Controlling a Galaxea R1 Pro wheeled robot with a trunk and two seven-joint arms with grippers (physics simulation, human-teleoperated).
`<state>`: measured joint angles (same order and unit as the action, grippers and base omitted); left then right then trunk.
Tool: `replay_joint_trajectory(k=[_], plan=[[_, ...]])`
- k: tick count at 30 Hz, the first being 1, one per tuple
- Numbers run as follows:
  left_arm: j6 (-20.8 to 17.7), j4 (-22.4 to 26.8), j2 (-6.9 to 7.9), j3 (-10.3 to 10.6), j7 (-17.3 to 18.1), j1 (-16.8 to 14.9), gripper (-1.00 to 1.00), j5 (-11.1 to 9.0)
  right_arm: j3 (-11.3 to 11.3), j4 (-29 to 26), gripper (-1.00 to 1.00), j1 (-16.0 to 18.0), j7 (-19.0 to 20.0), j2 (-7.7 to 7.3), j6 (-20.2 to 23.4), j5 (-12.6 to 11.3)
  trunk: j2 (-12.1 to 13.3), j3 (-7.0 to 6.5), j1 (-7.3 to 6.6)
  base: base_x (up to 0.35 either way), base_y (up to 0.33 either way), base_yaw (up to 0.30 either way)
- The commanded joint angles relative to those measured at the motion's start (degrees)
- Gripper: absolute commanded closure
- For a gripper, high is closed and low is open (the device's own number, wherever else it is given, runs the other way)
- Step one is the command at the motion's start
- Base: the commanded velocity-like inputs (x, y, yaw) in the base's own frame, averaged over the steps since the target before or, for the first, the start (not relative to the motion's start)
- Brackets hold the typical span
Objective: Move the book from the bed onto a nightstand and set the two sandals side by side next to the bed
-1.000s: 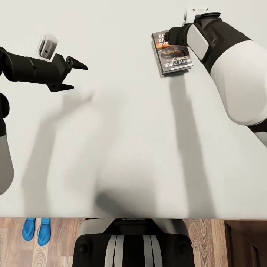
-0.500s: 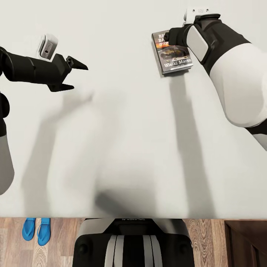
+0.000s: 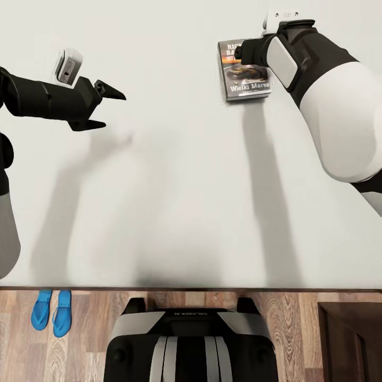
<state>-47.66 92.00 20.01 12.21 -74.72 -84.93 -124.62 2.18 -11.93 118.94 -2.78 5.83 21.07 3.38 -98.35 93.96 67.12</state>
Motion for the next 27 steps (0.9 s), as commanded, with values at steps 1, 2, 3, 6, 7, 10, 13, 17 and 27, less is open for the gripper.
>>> replay_joint_trajectory(k=[1, 2, 3, 6, 7, 10, 13, 17, 27], plan=[[-0.42, 0.02, 0.03, 0.02, -0.50, -0.06, -1.00, -0.36, 0.04, 3.13, -1.00, -0.01, -0.12, 0.04, 0.38, 0.34, -0.01, 0.03, -0.03, -0.302, -0.017, 0.000], [-0.42, 0.02, 0.03, 0.02, -0.50, -0.06, -1.00, -0.36, 0.04, 3.11, -1.00, 0.02, -0.12, 0.04, 0.45, 0.33, -0.01, 0.03, -0.03, -0.274, -0.014, 0.000], [-0.42, 0.02, 0.03, 0.02, -0.50, -0.06, -1.00, -0.36, 0.03, 3.10, -1.00, 0.05, -0.12, 0.05, 0.52, 0.33, -0.01, 0.03, -0.03, -0.230, -0.011, 0.000], [-0.42, 0.02, 0.03, 0.01, -0.46, -0.06, -1.00, -0.36, 0.02, 3.08, -1.00, 0.10, -0.12, 0.05, 0.66, 0.28, -0.01, 0.03, -0.03, -0.150, -0.007, 0.000], [-0.42, 0.02, 0.03, 0.01, -0.46, -0.06, -1.00, -0.36, 0.02, 3.08, -1.00, 0.12, -0.12, 0.05, 0.69, 0.27, -0.01, 0.03, -0.03, -0.094, -0.005, 0.000], [-0.42, 0.02, 0.03, 0.01, -0.44, -0.06, -1.00, -0.36, 0.06, 3.07, -1.00, 0.18, -0.12, 0.06, 0.75, 0.25, -0.01, 0.03, -0.03, -0.061, -0.003, 0.000], [-0.42, 0.02, -0.01, 0.01, -0.43, -0.06, -1.00, -0.36, 0.10, 3.06, -1.00, 0.21, -0.12, 0.06, 0.78, 0.26, -0.01, 0.03, -0.03, -0.031, -0.002, 0.000], [-0.42, 0.02, -0.02, 0.01, -0.43, -0.06, -1.00, -0.36, 0.14, 3.06, -1.00, 0.24, -0.12, 0.06, 0.80, 0.25, -0.01, 0.03, -0.03, -0.018, -0.001, 0.000], [-0.35, 0.02, 0.03, -0.05, -0.42, -0.06, -1.00, -0.36, 0.18, 3.06, -1.00, 0.31, -0.12, 0.05, 0.81, 0.23, -0.01, 0.03, -0.03, -0.190, 0.000, 0.000]])
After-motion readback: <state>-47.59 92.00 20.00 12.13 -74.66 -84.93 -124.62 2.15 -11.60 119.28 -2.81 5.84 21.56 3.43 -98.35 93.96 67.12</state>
